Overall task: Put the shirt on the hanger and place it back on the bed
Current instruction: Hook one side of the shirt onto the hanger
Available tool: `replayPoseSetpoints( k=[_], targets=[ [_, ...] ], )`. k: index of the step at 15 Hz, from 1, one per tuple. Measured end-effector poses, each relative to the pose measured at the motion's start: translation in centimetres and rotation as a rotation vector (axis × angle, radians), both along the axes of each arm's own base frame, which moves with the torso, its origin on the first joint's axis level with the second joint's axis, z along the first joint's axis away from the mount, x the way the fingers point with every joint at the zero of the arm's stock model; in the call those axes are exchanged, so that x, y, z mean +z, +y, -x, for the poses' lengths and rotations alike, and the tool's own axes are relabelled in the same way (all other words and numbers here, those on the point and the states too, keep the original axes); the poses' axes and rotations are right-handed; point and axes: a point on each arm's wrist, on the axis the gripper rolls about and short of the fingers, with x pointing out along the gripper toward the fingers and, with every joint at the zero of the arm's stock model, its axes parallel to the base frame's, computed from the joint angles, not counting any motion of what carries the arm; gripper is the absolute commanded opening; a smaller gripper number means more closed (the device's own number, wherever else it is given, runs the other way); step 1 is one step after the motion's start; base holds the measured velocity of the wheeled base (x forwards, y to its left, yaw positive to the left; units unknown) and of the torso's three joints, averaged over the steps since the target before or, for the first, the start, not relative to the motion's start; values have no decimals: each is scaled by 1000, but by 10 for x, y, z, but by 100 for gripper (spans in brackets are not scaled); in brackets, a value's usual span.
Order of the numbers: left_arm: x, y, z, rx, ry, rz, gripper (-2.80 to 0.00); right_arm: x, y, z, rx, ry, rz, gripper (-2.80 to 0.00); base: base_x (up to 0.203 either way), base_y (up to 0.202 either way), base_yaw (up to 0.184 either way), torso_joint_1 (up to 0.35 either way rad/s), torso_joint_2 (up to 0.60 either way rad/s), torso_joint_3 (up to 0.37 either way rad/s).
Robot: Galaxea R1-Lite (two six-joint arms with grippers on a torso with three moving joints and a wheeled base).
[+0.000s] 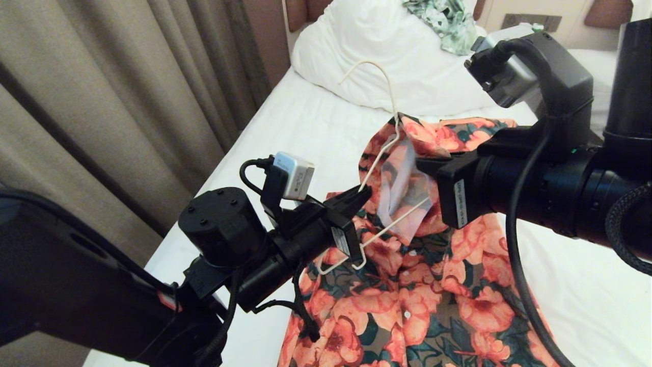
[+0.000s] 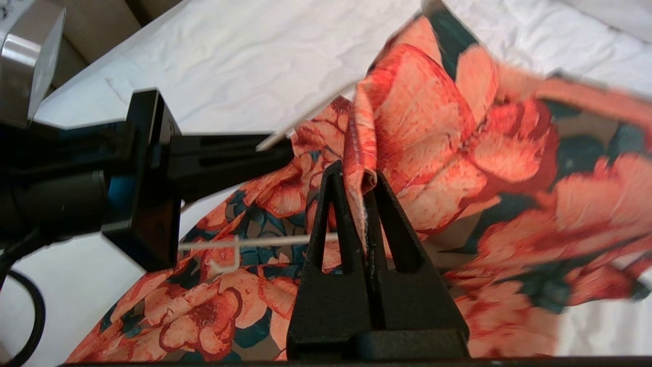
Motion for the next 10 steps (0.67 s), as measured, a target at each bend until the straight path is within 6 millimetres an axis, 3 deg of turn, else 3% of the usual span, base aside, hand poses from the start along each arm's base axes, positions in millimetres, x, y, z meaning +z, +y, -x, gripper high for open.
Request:
replayPoseSetpoints(
  k=[1, 2, 4, 10],
  targets=[
    [0, -1, 3, -11, -2, 14, -280, 0, 0, 0, 0, -2, 1, -280, 0, 0, 0, 0, 0, 0],
    [2, -3, 6, -30, -6, 49, -280, 1, 0, 0, 0, -5, 4, 0, 0, 0, 0, 0, 0, 0],
    [4, -8, 12, -70, 1, 107, -280, 1, 0, 0, 2, -9, 12, 0, 0, 0, 0, 0, 0, 0],
    [-18, -25, 17, -147, 145, 130, -280, 1, -1, 1, 3, -11, 12, 0, 0, 0, 0, 0, 0, 0]
  ],
)
